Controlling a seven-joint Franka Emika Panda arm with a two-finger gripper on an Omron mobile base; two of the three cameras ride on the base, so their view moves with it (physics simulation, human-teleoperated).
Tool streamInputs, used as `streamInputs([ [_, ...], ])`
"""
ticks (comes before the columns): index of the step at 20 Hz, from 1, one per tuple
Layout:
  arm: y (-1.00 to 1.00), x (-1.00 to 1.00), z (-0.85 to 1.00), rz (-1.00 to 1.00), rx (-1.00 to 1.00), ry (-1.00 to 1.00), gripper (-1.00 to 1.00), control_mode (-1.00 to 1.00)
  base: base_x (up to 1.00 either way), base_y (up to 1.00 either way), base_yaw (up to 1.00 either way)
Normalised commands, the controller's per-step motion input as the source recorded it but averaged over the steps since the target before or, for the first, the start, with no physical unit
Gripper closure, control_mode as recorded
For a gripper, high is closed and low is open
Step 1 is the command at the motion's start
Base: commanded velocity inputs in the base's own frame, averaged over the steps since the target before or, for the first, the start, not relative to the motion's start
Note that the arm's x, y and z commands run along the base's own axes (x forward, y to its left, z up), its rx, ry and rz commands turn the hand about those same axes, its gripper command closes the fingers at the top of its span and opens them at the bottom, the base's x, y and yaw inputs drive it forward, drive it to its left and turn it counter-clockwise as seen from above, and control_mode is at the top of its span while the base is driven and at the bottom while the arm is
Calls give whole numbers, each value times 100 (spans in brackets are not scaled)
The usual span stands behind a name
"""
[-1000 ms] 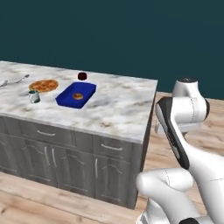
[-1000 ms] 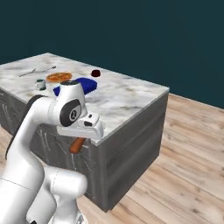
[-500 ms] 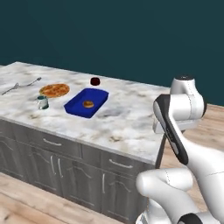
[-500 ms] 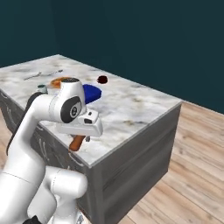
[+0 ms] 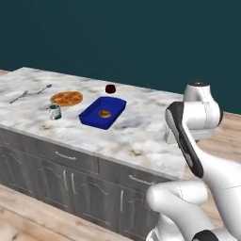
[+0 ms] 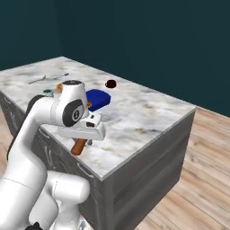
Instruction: Take the pizza cutter from the drawer on the right and place it on the dining counter for cutting.
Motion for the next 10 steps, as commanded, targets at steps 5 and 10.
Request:
streamInputs([
  [5, 0, 0, 0, 0, 0, 0, 100, 100, 42, 86, -16],
  [10, 0, 0, 0, 0, 0, 0, 100, 100, 32, 76, -25],
])
